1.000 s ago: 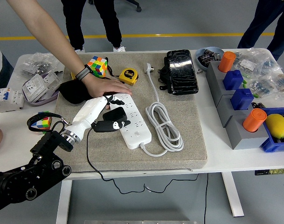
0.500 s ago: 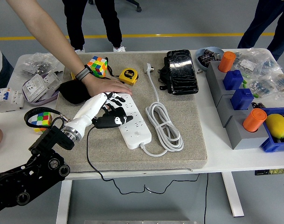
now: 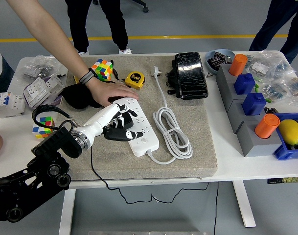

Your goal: Put the plug near the board,insert it into the board,press the button,pull the plug out

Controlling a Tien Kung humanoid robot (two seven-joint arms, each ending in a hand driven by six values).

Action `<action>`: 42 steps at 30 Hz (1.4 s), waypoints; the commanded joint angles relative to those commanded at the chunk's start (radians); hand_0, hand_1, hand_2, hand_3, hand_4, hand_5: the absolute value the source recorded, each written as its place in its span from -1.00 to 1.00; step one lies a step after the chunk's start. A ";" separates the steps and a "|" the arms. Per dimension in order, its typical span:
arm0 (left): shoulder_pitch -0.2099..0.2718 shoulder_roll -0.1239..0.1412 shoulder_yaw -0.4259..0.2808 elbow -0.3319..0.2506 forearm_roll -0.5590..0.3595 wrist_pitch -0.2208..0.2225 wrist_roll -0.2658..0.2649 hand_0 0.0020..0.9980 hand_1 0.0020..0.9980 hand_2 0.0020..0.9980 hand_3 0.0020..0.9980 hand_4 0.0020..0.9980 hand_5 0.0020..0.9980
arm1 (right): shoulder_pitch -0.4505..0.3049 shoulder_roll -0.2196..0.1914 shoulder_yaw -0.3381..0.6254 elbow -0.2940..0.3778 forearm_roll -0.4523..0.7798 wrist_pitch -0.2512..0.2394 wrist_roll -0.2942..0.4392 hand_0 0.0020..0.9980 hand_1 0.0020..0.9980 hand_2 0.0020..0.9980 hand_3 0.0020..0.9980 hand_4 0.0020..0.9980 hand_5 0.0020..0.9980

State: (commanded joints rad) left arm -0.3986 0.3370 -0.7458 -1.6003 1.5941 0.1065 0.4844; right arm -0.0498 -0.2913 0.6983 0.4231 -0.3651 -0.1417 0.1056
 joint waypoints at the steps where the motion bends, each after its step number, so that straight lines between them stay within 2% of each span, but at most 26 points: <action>1: -0.001 0.000 0.000 -0.008 -0.003 -0.020 0.017 -0.86 -0.86 -0.71 0.49 0.63 -0.72 | 0.000 0.000 0.001 0.000 0.000 0.000 0.000 0.13 0.28 0.21 0.07 0.83 -0.07; 3: -0.004 -0.001 0.001 -0.016 -0.010 -0.048 0.036 -0.86 -0.86 -0.71 0.49 0.63 -0.72 | 0.000 0.000 0.002 0.000 0.000 0.000 0.000 0.13 0.28 0.21 0.07 0.83 -0.07; 4: -0.006 -0.001 0.002 -0.020 -0.014 -0.060 0.044 -0.87 -0.83 -0.69 0.65 0.17 -1.00 | 0.000 0.000 0.003 0.000 0.000 0.000 0.000 0.13 0.28 0.21 0.07 0.82 -0.07; 6: -0.012 -0.002 0.008 -0.027 -0.024 -0.091 0.060 -0.87 -0.83 -0.69 0.65 0.17 -1.00 | 0.000 -0.001 0.003 0.000 0.000 0.000 0.000 0.13 0.28 0.21 0.07 0.82 -0.07; 9: -0.016 -0.004 0.016 -0.027 -0.032 -0.113 0.075 -0.87 -0.83 -0.69 0.65 0.17 -1.00 | 0.001 -0.001 0.003 0.000 0.000 0.000 0.000 0.13 0.28 0.21 0.07 0.82 -0.07; 10: -0.018 -0.006 0.020 -0.025 -0.035 -0.121 0.079 -0.88 -0.82 -0.68 0.70 0.10 -1.00 | 0.001 -0.001 0.003 0.000 0.000 0.000 0.000 0.13 0.28 0.21 0.07 0.83 -0.07; 16: -0.030 -0.014 0.050 -0.008 -0.064 -0.177 0.122 -0.88 -0.81 -0.67 0.69 0.10 -1.00 | 0.002 0.000 0.002 0.000 0.000 0.001 0.000 0.13 0.28 0.22 0.07 0.83 -0.07; 42: -0.053 -0.025 0.082 0.032 -0.099 -0.199 0.132 -0.89 -0.81 -0.66 0.64 0.13 -1.00 | 0.003 -0.002 0.006 0.001 0.000 0.000 0.000 0.13 0.27 0.22 0.07 0.83 -0.07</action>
State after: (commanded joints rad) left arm -0.4513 0.3125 -0.6639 -1.5686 1.4950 -0.0921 0.6166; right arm -0.0468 -0.2933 0.7042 0.4236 -0.3647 -0.1417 0.1058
